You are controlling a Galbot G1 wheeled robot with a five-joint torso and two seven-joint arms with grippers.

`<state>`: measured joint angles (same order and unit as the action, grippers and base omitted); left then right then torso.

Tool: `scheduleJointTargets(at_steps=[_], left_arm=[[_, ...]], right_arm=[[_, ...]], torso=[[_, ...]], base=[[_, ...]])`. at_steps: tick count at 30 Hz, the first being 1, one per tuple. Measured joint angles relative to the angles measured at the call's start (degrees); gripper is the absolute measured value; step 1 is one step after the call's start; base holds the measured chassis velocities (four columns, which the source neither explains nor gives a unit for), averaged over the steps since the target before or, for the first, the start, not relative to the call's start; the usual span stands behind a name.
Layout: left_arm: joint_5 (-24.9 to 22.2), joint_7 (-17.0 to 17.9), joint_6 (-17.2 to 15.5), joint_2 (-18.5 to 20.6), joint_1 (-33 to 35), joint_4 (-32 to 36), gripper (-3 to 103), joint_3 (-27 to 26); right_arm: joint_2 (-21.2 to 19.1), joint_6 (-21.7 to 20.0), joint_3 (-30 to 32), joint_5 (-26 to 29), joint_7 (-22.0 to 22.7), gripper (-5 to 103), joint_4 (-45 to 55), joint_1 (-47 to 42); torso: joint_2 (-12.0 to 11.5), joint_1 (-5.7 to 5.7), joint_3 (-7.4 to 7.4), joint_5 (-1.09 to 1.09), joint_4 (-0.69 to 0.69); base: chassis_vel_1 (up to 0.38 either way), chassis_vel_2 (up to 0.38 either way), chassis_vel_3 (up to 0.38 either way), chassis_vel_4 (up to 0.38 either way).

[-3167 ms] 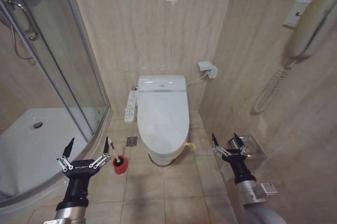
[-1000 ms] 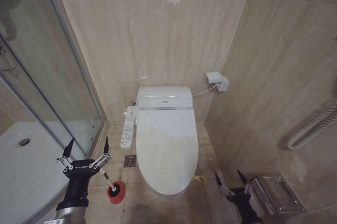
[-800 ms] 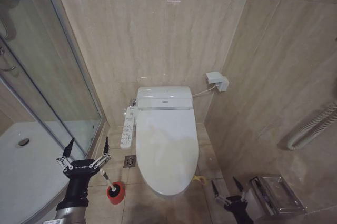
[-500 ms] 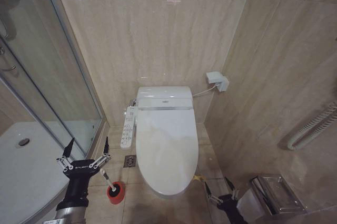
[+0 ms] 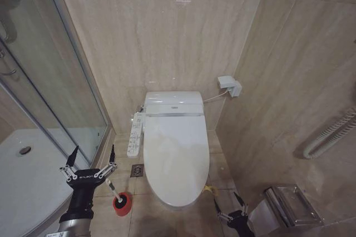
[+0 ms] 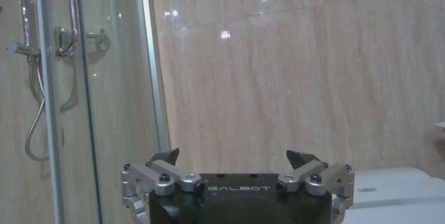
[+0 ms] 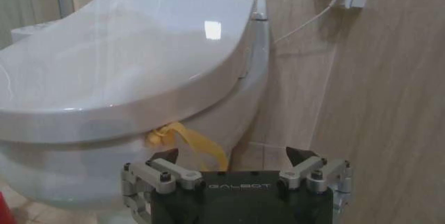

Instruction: Open the toilet lid, clean the toilet bowl with a toilet brush, close the toilet lid, and flush.

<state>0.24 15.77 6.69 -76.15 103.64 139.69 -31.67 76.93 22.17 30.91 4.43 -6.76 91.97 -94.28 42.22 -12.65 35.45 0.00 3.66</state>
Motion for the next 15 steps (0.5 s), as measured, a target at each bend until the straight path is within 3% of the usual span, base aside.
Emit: scheduleJointTargets(at_steps=[15], left_arm=[[0.0,0.0,0.0,0.0,0.0,0.0,100,0.0]], right_arm=[[1.2,-2.1,-2.2,-1.4,-0.9,100,-6.5,7.0]], torso=[[0.0,0.0,0.0,0.0,0.0]], base=[[0.0,0.0,0.0,0.0]])
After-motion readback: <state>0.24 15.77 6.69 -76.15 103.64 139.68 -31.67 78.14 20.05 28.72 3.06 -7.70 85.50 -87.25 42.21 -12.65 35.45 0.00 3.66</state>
